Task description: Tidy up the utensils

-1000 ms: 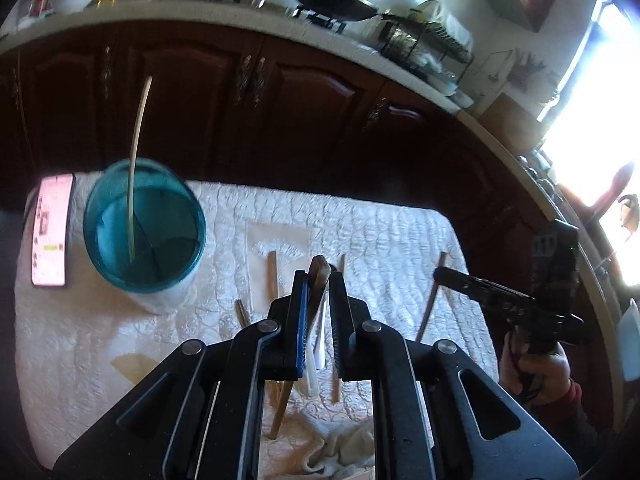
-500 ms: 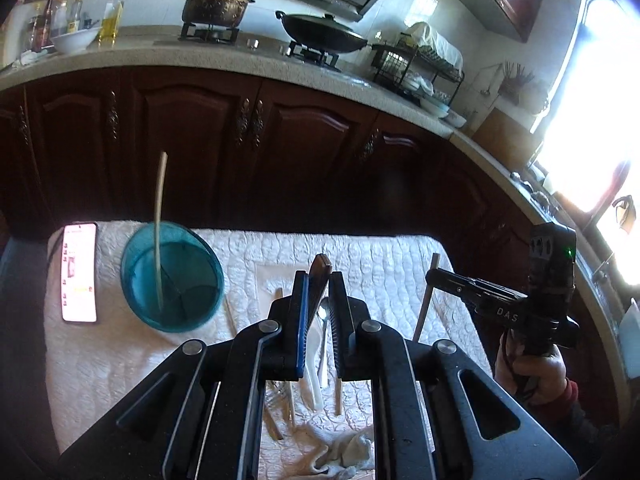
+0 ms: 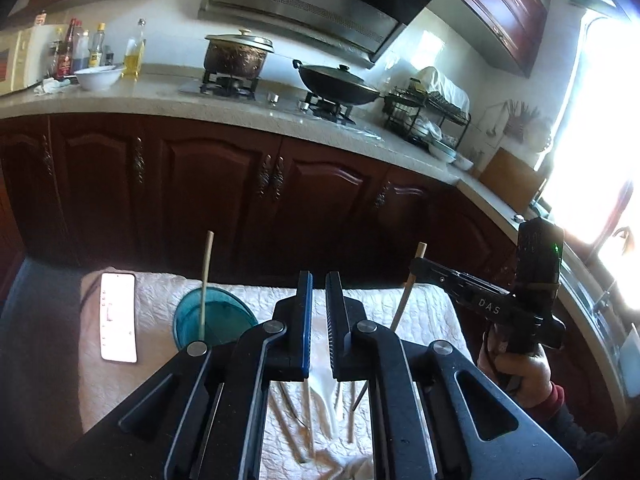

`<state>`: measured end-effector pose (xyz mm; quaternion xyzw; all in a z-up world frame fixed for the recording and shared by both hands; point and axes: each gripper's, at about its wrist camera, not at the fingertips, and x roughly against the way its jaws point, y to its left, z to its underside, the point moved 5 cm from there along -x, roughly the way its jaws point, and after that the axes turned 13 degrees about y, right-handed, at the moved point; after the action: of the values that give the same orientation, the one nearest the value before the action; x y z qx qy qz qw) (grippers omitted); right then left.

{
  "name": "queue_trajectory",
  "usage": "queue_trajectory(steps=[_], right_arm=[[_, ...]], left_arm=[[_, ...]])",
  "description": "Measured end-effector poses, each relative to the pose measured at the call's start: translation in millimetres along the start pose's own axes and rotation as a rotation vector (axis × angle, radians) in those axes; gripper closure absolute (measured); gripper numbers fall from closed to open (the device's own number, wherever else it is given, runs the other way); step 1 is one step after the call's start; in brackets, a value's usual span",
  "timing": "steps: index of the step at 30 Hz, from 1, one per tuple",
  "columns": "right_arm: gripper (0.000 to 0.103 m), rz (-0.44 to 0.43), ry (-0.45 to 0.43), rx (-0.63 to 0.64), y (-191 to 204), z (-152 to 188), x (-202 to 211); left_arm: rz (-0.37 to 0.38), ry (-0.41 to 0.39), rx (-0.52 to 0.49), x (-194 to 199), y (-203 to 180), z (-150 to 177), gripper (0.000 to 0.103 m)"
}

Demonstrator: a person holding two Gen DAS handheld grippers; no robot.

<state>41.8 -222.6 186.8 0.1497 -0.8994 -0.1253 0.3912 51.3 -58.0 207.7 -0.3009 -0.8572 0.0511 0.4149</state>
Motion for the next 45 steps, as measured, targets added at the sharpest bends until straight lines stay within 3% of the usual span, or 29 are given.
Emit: queue_trajectory(steps=[7,11,13,15,20,27,31,38,41,44,45], right_arm=[[0.096,-0.013,0.037,0.02,14,-2,-21],[0.096,-0.016,0.082,0.021,14,15,-35],[0.096,-0.02,0.096,0.026,14,22,-39],[0.096,-0.022,0.11,0.032,15,28,-45],[0.096,-0.045,0.135,0.013,12,38,-61],[0.096,-0.058,0.165,0.015,14,44,-76],[0.096,-0.069,0.165,0.014,13,42,-77],[0.096,-0.079,0.171,-0.009,2,43,-82],[0.096,-0.079,0.174,-0.01,3,44,-84],[0.096,-0.08,0.178,-0.006,5,45,-85],[0.096,-0.081,0.178,-0.004,6,45,-85]], left_arm=[[0.028,0.042,0.05,-16,25,26,0.094],[0.023,0.084,0.129,-26,62,60,0.06],[-0.005,0.122,0.177,-34,84,80,0.056],[-0.091,0.163,0.269,-45,117,108,0.056],[-0.113,0.233,0.63,-84,189,173,0.057],[-0.164,0.185,0.861,-119,228,196,0.057],[-0.226,0.201,0.922,-135,239,198,0.057],[-0.252,0.208,0.977,-155,251,197,0.058],[-0.256,0.203,0.99,-158,258,195,0.083],[-0.228,0.197,0.976,-158,265,192,0.088],[-0.227,0.201,0.959,-156,265,191,0.095]])
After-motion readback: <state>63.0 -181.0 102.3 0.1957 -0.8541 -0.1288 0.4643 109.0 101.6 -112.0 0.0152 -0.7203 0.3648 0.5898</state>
